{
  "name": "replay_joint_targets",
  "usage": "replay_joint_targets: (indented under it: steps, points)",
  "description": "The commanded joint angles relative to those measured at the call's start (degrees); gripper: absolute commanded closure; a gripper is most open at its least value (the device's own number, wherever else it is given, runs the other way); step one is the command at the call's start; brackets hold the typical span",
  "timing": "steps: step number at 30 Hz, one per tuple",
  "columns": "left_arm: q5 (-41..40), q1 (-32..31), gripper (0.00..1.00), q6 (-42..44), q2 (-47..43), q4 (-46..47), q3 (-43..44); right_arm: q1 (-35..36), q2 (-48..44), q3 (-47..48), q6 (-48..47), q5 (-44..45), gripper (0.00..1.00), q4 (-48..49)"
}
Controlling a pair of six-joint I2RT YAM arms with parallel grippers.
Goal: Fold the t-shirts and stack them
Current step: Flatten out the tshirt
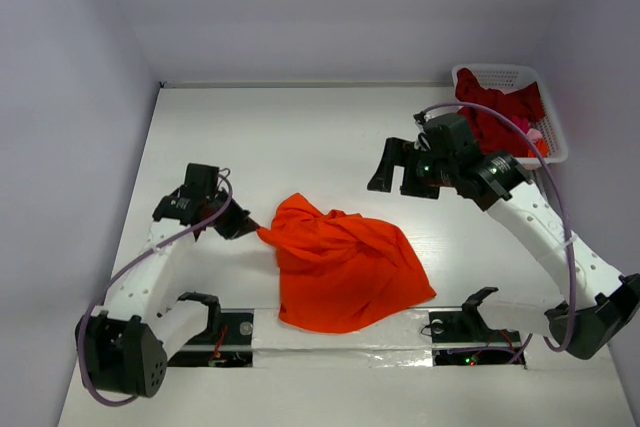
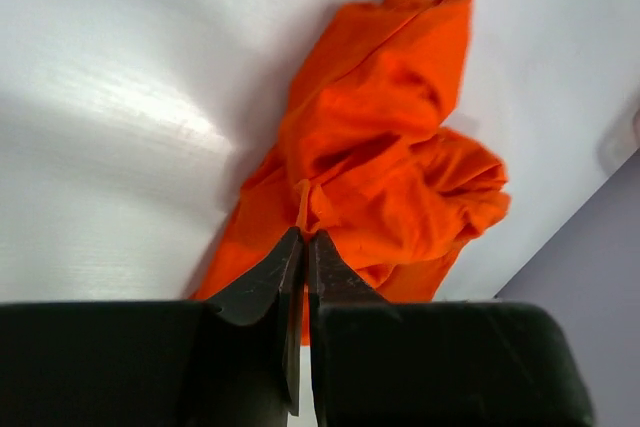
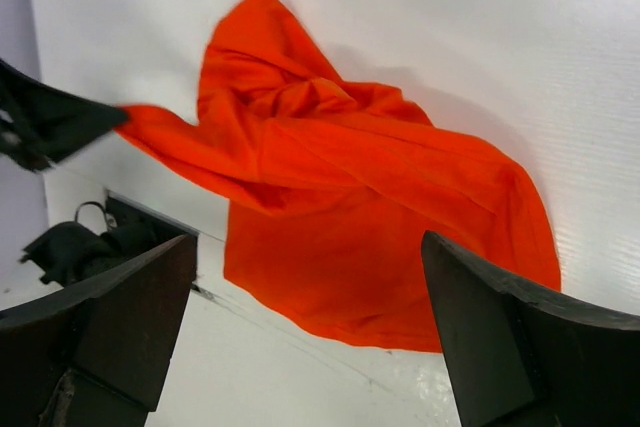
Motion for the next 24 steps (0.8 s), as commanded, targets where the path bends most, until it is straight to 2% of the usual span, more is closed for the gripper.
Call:
replay_joint_targets:
  steps: [1,6,13,18,24]
  points:
    - [-3.16,1.06,1.00,2.49,4.66,1.91,8.20,-0.45,0.02,-2.66,-1.23,-0.58,0.00,0.29]
    - [-6.33,2.99,1.00,5.99,11.18,2.44,17.18,-0.45,-0.68,-5.82,-1.84,-3.13,0.00,1.35]
    - [-8.79,9.40,1.00,10.22,19.17,2.53,28.07,-0.45,-2.44,-10.22,-1.76,-4.10,0.00,1.34]
    - [-9.68,14.59,1.00,12.95,22.17,4.19,32.48,-0.45,-2.62,-10.22,-1.58,-4.89,0.00,1.96]
    - [-9.59,15.82,1.00,12.86,27.35,7.62,37.84,-0.45,-0.08,-10.40,-2.37,-7.88,0.00,3.02]
